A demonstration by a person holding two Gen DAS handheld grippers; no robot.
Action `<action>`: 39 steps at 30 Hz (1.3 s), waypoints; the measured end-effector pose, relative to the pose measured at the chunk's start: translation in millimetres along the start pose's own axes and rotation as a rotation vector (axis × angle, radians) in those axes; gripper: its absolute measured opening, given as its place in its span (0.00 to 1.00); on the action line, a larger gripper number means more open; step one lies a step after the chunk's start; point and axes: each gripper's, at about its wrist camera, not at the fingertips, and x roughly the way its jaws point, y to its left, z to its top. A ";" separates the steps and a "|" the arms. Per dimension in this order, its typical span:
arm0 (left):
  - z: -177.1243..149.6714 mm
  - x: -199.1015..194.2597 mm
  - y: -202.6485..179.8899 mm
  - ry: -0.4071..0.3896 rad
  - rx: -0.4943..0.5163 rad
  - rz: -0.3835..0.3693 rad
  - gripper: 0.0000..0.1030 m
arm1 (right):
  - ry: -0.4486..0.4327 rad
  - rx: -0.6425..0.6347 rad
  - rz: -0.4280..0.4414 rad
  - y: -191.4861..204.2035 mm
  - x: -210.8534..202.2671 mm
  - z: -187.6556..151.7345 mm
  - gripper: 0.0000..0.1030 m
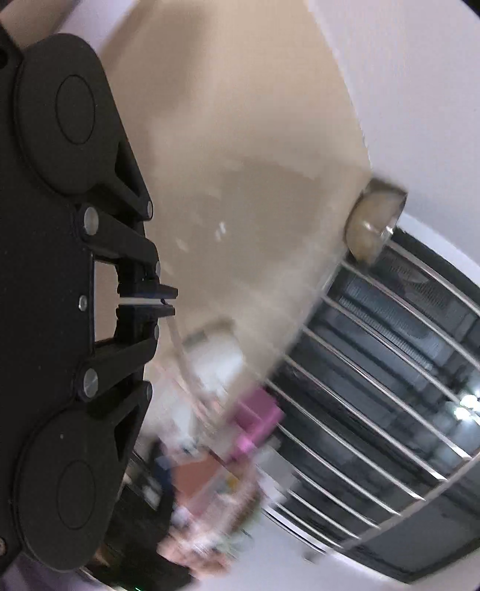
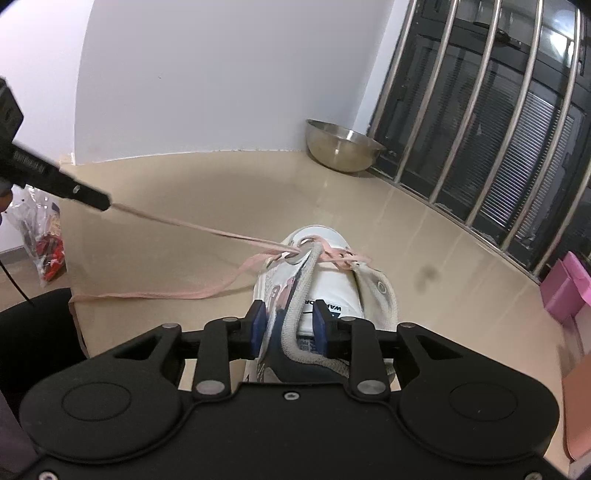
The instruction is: Lace up shoes with both hands
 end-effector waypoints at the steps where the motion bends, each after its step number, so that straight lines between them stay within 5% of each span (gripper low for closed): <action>1: 0.5 -1.2 -2.2 0.008 0.024 0.028 0.04 | -0.002 -0.004 -0.003 0.1 0.5 -0.6 0.29; 3: 6.8 -3.5 -10.9 -0.012 0.058 -0.010 0.09 | -0.007 -0.024 -0.004 2.1 1.0 -1.2 0.29; 6: 20.8 4.9 -36.2 -0.067 0.149 -0.126 0.48 | -0.024 -0.071 0.001 4.5 0.4 -4.1 0.29; 9: 34.7 40.6 -75.9 -0.062 0.273 -0.183 0.50 | -0.035 -0.079 0.007 3.9 -0.6 -6.1 0.29; 14: 42.1 77.1 -100.1 -0.035 0.308 -0.209 0.47 | -0.048 -0.073 -0.033 11.5 -1.1 -8.0 0.34; 16: 42.6 87.9 -103.3 -0.023 0.299 -0.210 0.28 | -0.052 -0.073 -0.049 14.3 -1.4 -8.5 0.35; 23: 44.5 125.8 -114.9 0.021 0.265 -0.214 0.00 | -0.069 -0.071 -0.050 13.3 -2.1 -9.6 0.35; 33: 41.5 112.9 -110.1 -0.014 0.249 -0.217 0.01 | -0.080 -0.054 -0.064 13.3 0.7 -9.4 0.37; 39: 38.6 140.0 -122.9 0.056 0.309 -0.163 0.04 | -0.080 -0.056 -0.072 14.6 1.1 -9.1 0.37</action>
